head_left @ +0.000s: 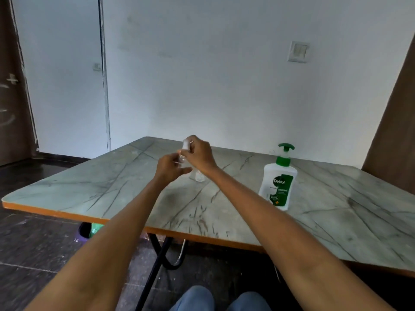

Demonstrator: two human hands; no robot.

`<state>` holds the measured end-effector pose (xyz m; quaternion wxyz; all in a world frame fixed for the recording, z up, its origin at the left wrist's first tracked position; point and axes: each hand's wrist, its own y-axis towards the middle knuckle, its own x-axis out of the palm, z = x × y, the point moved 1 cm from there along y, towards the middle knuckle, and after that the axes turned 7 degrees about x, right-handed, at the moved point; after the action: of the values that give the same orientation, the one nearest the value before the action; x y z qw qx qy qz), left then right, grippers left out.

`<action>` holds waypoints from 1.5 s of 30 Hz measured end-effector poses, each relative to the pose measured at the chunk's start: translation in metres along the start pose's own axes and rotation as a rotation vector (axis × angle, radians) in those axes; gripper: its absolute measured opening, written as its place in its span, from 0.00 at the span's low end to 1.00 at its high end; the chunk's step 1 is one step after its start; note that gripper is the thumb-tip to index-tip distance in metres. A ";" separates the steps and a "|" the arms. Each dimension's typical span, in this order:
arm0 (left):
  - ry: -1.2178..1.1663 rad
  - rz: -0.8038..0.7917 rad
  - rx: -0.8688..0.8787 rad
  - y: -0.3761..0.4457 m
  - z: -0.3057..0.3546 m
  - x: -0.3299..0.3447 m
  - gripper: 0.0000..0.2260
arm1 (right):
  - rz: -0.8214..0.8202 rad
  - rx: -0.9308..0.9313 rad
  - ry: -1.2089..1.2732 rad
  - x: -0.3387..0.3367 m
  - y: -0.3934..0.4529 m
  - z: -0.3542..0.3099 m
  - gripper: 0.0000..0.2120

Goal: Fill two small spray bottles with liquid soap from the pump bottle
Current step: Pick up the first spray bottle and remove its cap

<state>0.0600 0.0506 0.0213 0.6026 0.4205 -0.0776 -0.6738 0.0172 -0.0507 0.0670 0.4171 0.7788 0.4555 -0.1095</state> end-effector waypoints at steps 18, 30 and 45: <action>-0.128 -0.219 0.005 -0.052 0.075 0.083 0.17 | -0.260 0.265 -0.055 -0.107 -0.047 0.052 0.16; -0.127 -0.318 -0.124 -0.042 0.077 0.083 0.14 | -0.340 0.246 -0.442 -0.106 -0.032 0.035 0.15; -0.190 -0.334 -0.148 -0.044 0.085 0.084 0.16 | -0.491 0.221 -0.692 -0.111 -0.021 0.015 0.12</action>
<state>-0.0224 -0.0458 0.0081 0.5018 0.3167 -0.0138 -0.8048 -0.0584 -0.1259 0.1070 0.4207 0.6048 0.4462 -0.5081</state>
